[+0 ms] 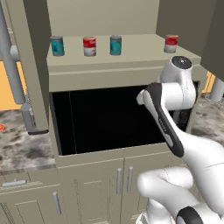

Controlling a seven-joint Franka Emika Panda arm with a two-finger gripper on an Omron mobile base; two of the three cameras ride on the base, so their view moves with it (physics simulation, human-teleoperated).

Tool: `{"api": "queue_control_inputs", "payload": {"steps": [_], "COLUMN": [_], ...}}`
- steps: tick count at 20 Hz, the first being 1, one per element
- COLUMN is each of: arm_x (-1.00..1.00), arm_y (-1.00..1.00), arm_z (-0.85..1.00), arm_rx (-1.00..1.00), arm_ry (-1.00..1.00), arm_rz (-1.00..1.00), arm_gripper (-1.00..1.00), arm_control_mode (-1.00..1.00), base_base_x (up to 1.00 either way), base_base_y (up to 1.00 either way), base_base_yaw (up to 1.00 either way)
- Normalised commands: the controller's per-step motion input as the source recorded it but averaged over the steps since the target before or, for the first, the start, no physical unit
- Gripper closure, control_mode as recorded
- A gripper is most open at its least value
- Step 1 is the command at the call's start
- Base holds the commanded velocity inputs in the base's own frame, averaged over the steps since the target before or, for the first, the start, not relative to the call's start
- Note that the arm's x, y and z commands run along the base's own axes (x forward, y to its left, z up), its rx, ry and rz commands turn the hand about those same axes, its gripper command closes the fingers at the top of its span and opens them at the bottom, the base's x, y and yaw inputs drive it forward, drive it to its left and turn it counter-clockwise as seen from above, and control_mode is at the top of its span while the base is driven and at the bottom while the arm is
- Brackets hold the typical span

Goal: Stack two cans on top of the other two cans in the cabinet.

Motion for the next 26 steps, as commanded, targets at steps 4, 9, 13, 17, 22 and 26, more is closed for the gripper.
{"api": "queue_control_inputs", "payload": {"steps": [4,9,13,17,22,26], "arm_x": [-0.12,-0.07,-0.03,-0.05,-0.04,-0.01], "arm_y": [0.13,0.13,0.17,0.14,0.17,0.2], "arm_z": [0.13,0.28,0.41,0.46,0.49,0.48], "arm_rx": [0.0,0.03,0.04,0.01,0.0,0.0], "arm_ry": [-0.21,-0.2,-0.15,-0.07,-0.06,0.0], "arm_rz": [-0.01,0.0,0.0,0.0,0.0,0.0], "arm_gripper": [-1.0,-1.0,-1.0,-1.0,-1.0,-1.0], "arm_control_mode": [-1.0,-1.0,-1.0,-1.0,-1.0,-1.0], "base_base_x": [0.0,0.0,0.0,0.0,0.0,0.0], "base_base_y": [0.0,0.0,0.0,0.0,0.0,0.0], "base_base_yaw": [0.0,0.0,0.0,0.0,0.0,0.0]}}
